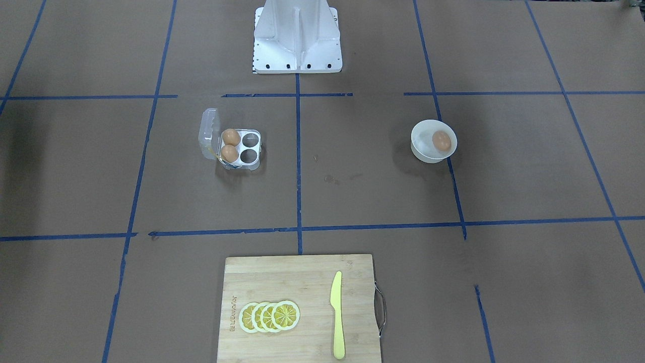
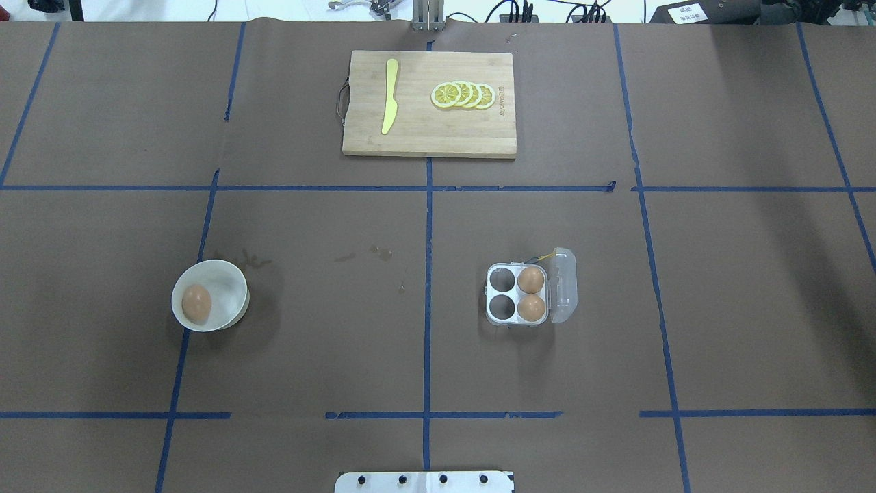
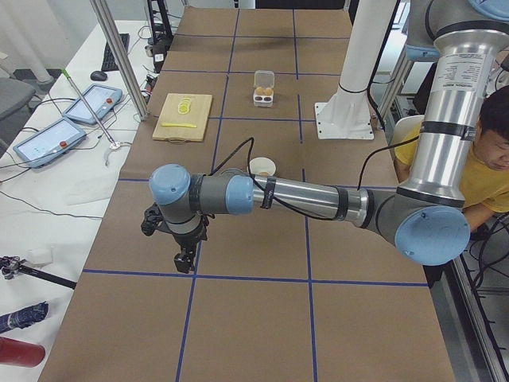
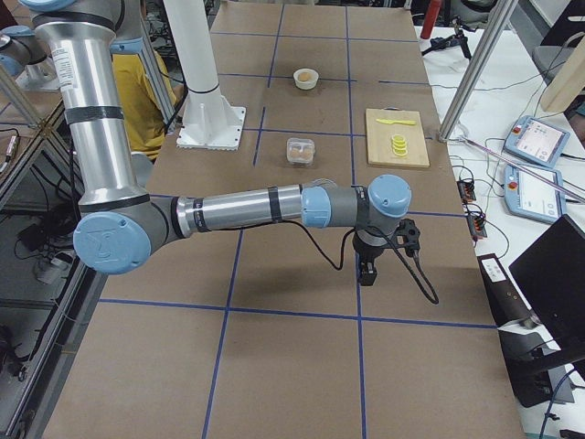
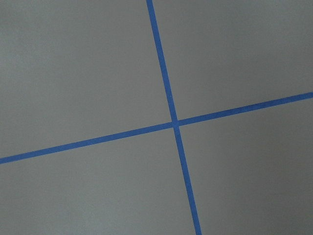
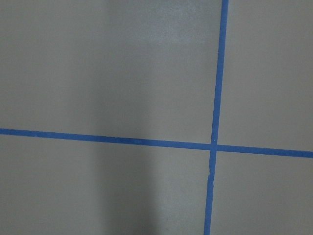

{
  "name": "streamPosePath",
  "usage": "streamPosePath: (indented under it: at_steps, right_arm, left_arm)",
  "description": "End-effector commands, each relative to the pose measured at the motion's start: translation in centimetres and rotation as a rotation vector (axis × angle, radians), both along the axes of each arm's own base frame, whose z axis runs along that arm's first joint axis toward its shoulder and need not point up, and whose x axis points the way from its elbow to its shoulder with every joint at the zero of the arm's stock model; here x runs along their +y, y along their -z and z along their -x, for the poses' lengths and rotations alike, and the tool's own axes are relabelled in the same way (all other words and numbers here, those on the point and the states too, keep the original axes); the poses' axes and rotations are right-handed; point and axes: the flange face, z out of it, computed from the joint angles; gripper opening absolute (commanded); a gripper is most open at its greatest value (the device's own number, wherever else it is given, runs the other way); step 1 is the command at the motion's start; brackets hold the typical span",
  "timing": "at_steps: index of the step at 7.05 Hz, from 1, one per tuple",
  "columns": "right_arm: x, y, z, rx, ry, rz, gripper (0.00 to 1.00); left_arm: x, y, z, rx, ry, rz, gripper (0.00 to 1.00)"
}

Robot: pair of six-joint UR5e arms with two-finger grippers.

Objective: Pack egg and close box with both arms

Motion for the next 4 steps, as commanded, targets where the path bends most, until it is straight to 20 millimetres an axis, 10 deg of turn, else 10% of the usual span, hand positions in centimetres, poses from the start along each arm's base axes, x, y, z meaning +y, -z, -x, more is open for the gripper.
streamPosePath:
  at_steps: [1, 4]
  right_arm:
    - [-0.13, -0.65, 0.05, -0.005, 0.001, 0.011, 1.0]
    - [-0.03, -1.04, 0.56, -0.004, 0.009, 0.018, 1.0]
  left_arm:
    - [-0.33, 0.97, 0.03, -0.004, -0.001, -0.038, 1.0]
    - [-0.79, 1.5, -0.12, -0.007, 0.001, -0.096, 1.0]
